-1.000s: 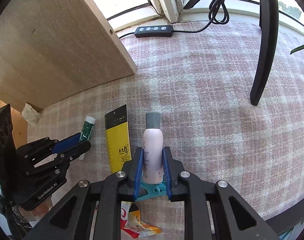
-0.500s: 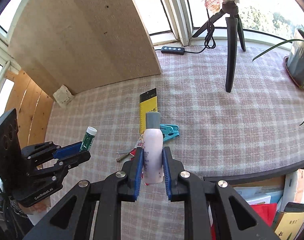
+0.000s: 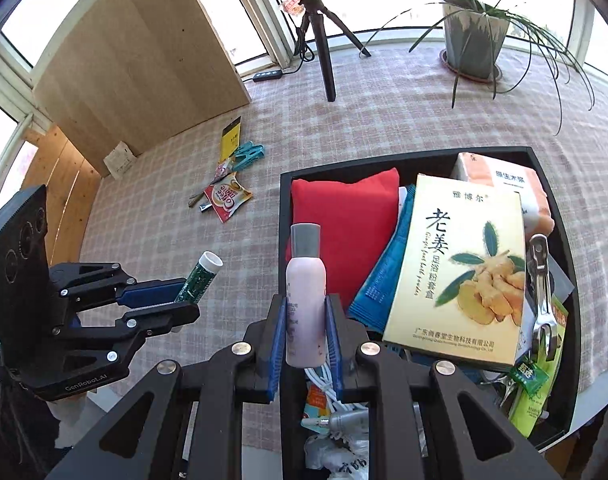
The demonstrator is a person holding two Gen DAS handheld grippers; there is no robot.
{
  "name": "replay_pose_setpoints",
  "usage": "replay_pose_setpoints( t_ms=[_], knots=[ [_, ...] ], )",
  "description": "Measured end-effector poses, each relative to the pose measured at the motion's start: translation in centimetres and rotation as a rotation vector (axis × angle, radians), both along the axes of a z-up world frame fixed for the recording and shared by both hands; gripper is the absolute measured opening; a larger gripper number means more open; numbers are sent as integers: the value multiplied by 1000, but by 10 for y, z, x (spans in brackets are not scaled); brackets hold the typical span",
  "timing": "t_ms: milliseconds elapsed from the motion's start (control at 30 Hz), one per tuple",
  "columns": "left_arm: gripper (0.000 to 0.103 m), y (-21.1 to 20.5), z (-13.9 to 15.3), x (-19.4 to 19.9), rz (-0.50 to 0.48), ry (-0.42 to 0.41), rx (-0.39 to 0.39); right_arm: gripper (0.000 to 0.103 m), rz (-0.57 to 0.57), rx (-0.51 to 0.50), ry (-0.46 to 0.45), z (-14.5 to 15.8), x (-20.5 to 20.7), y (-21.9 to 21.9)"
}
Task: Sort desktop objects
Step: 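Lift the green stick and lotion bottle and carry them over the tray, then open both tools to drop the stick and bottle into the tray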
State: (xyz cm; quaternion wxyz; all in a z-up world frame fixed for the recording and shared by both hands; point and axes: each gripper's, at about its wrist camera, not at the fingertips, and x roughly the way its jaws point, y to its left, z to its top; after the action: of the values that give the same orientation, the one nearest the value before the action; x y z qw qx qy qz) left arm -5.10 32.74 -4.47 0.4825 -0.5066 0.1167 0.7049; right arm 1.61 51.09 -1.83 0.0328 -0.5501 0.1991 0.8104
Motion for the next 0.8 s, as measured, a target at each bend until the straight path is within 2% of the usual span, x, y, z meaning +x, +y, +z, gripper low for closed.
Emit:
replay_pose_setpoints(
  t_ms=[233, 400, 600, 800],
  knots=[
    [17, 48, -15, 36, -82, -24, -16, 17, -100, 15, -52, -19, 76, 24],
    [17, 69, -20, 48, -121, -13, -35, 17, -161, 14, -74, -32, 107, 37],
    [17, 83, -24, 46, -130, -12, -50, 17, -217, 18, -83, -41, 122, 53],
    [17, 89, -25, 43, -127, -27, -41, 18, -220, 32, -91, -43, 121, 56]
  ],
)
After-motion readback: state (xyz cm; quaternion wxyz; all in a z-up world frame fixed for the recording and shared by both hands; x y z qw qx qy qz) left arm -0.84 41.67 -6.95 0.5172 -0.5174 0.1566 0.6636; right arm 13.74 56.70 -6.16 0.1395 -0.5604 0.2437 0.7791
